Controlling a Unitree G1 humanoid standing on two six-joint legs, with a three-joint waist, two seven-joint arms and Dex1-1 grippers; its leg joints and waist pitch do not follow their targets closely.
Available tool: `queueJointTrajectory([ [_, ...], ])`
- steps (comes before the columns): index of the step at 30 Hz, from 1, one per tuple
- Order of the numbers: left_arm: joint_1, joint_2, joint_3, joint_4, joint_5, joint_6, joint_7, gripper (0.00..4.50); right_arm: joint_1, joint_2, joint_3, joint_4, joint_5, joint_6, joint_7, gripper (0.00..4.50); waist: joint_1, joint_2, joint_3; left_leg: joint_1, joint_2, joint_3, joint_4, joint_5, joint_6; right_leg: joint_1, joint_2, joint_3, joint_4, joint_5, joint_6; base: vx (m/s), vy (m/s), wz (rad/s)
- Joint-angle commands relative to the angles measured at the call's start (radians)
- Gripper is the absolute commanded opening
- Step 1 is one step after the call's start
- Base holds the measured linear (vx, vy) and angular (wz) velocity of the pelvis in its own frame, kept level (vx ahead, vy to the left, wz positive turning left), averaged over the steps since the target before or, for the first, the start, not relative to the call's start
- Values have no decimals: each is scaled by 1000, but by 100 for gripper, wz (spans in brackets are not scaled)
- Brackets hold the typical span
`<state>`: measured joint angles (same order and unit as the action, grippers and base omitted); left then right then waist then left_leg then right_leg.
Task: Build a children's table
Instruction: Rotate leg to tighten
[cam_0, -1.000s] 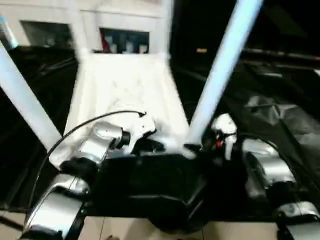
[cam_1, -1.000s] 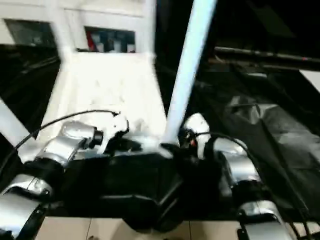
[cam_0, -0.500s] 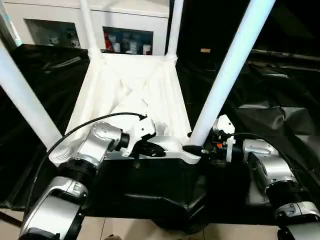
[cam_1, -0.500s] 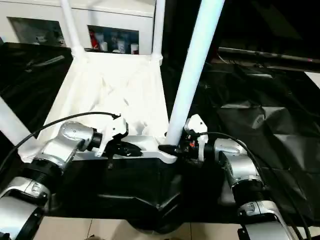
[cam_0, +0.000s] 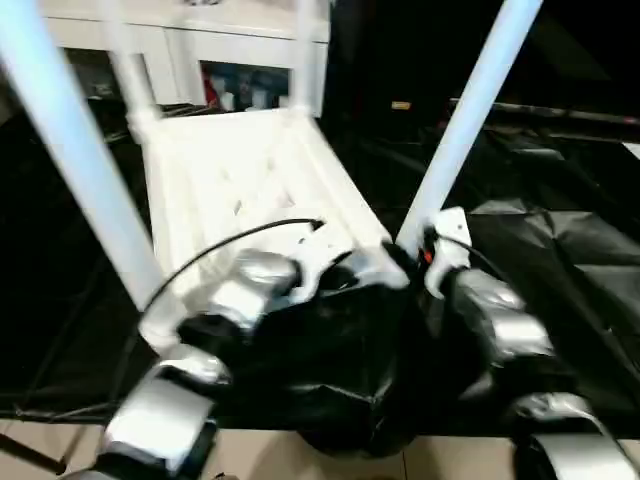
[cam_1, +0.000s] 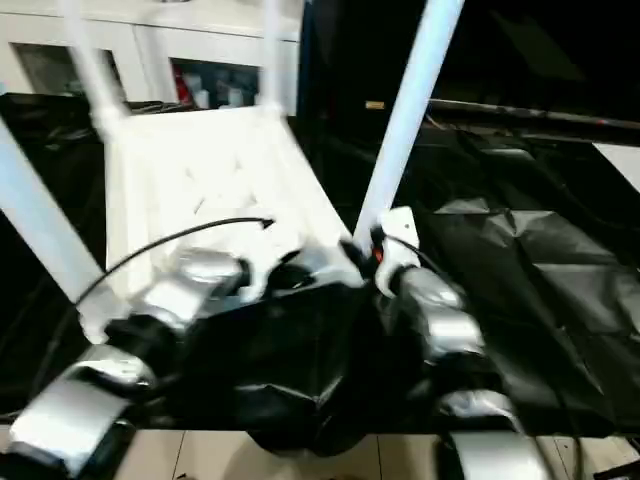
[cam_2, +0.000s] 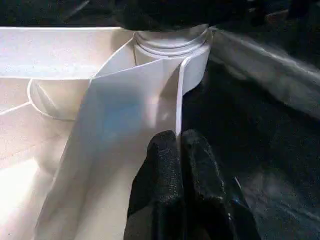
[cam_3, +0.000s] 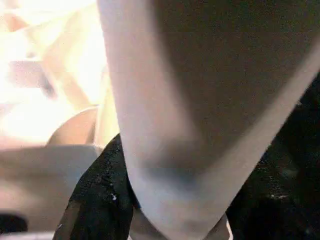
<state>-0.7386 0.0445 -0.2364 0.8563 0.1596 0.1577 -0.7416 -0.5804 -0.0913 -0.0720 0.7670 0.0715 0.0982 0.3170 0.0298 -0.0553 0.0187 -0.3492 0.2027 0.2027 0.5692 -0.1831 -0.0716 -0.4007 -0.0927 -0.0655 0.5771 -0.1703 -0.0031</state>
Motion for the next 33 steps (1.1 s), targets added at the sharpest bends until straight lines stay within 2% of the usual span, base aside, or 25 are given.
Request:
queueJointTrajectory([
  [1,-1,-87,-11,21,-24,-7,36,0,22,95,80,66,-15,30,30,195,-5,-6,-32,3,27,-22,-73,-331,20,21,-49,34,-91,-459,-112,0,0,0],
  [2,1,-83,-14,18,-25,-6,24,0,21,94,88,61,-20,14,44,195,-4,-6,-32,2,27,-21,-73,-334,24,22,-50,35,-91,-456,-109,0,0,0],
  [4,5,-72,-16,12,-29,-1,3,0,23,86,101,52,-28,-5,72,265,-4,-7,-33,1,27,-21,-73,-333,29,23,-50,35,-90,-445,-111,0,0,0],
  [6,10,-51,-19,6,-30,1,-25,0,23,74,94,43,-11,-4,110,271,-3,-6,-32,1,28,-20,-74,-338,31,21,-49,35,-90,-446,-113,0,0,0],
  [8,18,-20,-22,-3,-33,2,-74,0,25,45,92,26,12,-4,182,300,-3,-6,-34,-1,27,-22,-74,-335,40,26,-51,35,-90,-445,-115,0,0,0],
  [9,23,-4,-24,-9,-36,-1,-100,0,30,25,105,14,13,-6,232,309,-4,-9,-33,-4,29,-21,-75,-326,43,26,-50,36,-88,-426,-121,0,0,0],
  [10,27,7,-25,-13,-38,-6,-122,0,34,10,117,5,8,-10,273,309,-3,-9,-32,-4,29,-21,-75,-325,46,28,-50,35,-87,-423,-123,0,0,0],
  [11,32,29,-29,-21,-38,-11,-156,0,51,-27,148,-23,5,-21,364,309,-2,-16,-33,-5,29,-19,-72,-312,53,29,-51,36,-86,-411,-127,0,0,0],
  [12,33,31,-29,-21,-38,-11,-160,0,53,-30,150,-25,4,-22,371,309,0,-15,-32,-7,29,-21,-74,-305,56,32,-52,35,-85,-415,-126,0,0,0],
  [13,40,62,-34,-33,-42,-14,-214,0,76,-82,191,-60,0,-43,494,309,5,-15,-32,-7,31,-20,-72,-294,64,32,-54,36,-86,-411,-128,0,0,0],
  [14,42,74,-37,-39,-44,-5,-237,0,84,-100,200,-73,4,-47,534,309,7,-17,-31,-7,33,-19,-71,-286,75,33,-54,37,-84,-394,-135,0,0,0],
  [17,65,146,-65,-84,-50,3,-383,0,97,-166,200,-101,24,-53,668,309,6,-16,-32,-7,34,-19,-72,-269,72,34,-54,37,-78,-372,-158,0,0,0],
  [19,68,156,-70,-90,-51,0,-403,0,97,-174,199,-102,25,-57,681,309,3,-12,-32,-5,38,-20,-74,-272,69,32,-53,38,-75,-350,-175,0,0,0],
  [20,77,181,-79,-107,-55,5,-450,0,98,-191,193,-107,34,-57,721,309,3,-12,-33,-3,39,-20,-74,-274,61,33,-53,39,-72,-325,-190,0,0,0],
  [23,98,234,-93,-149,-71,24,-547,0,102,-232,184,-132,77,-36,821,309,2,-10,-36,0,39,-16,-70,-241,68,35,-50,40,-58,-214,-233,0,0,0],
  [27,110,258,-97,-169,-78,32,-583,0,101,-243,179,-136,91,-31,856,277,7,-9,-37,2,40,-12,-65,-182,89,41,-50,40,-45,-111,-274,0,0,0],
  [29,114,265,-94,-175,-77,35,-587,0,103,-247,181,-134,91,-22,884,252,10,-11,-36,1,41,-10,-64,-170,88,43,-50,39,-42,-98,-281,0,0,0],
  [33,113,262,-83,-170,-72,25,-542,0,118,-247,194,-143,90,-16,894,237,14,-14,-34,3,40,-10,-63,-185,75,44,-52,39,-45,-135,-273,0,0,0],
])
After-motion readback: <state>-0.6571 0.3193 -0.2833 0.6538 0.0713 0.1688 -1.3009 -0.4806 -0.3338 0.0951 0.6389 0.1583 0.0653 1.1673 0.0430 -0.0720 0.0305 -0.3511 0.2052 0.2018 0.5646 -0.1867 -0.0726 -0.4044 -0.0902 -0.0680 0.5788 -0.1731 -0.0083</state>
